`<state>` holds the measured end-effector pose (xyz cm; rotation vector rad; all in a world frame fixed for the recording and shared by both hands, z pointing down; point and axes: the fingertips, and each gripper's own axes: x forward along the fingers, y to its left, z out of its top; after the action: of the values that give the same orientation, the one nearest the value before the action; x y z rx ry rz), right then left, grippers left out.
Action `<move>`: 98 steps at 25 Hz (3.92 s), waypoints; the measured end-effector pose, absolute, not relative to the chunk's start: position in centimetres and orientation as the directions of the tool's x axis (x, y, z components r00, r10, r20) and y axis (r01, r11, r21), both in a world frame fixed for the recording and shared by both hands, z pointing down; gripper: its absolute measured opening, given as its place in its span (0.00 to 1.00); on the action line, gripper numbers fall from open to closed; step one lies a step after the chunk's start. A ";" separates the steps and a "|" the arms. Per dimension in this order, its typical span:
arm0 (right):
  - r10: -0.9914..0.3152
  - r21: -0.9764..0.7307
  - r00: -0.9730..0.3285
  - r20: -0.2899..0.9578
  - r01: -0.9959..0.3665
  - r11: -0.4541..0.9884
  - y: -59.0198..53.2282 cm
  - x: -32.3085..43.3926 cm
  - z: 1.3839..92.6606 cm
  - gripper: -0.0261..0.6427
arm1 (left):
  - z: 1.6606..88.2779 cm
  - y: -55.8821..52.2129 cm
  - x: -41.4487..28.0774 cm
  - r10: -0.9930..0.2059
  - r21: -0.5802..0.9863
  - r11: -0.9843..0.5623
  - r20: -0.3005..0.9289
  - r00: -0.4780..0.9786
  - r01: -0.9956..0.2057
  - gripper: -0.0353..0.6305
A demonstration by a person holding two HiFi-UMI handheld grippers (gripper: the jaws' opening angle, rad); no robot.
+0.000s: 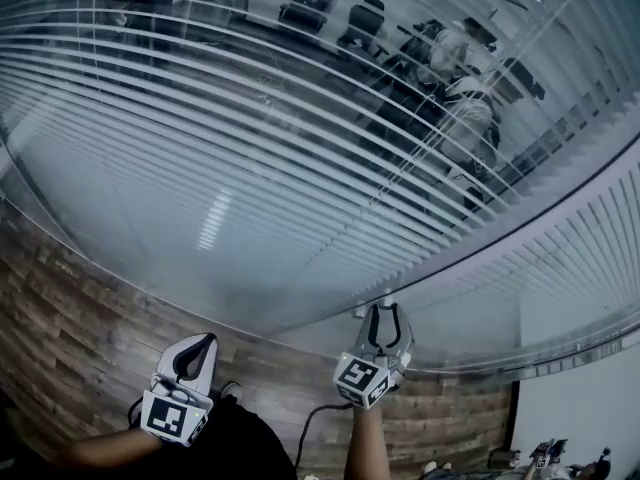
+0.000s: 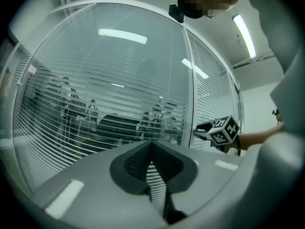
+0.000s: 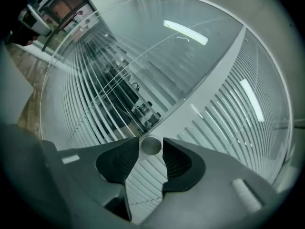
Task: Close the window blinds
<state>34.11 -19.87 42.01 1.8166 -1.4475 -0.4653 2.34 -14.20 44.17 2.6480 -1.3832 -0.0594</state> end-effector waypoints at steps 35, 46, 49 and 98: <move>-0.934 0.789 0.330 0.135 -0.606 -0.101 -20.9 34.8 41.7 0.27 | 44.5 -16.2 3.9 -0.793 0.132 -0.598 0.044 0.607 -0.791 0.06; -0.991 -0.433 0.132 0.015 -0.893 -0.125 -19.4 35.5 39.9 0.23 | 43.6 -15.7 2.6 -0.787 0.129 -0.608 0.034 0.616 -0.783 0.06; -0.991 -0.740 0.133 -0.020 -0.669 -0.075 -19.5 36.6 41.0 0.23 | 43.9 -16.0 3.1 -0.783 0.134 -0.613 0.035 0.621 -0.779 0.06; -0.943 0.802 0.289 0.163 -0.596 -0.044 -20.3 33.1 41.6 0.30 | 44.8 -15.0 1.1 -0.806 0.161 -0.570 0.082 0.587 -0.805 0.06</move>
<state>33.15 -20.33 41.61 1.7392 -1.4035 -0.5350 1.08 -14.97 44.81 2.6336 -1.3510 -0.0008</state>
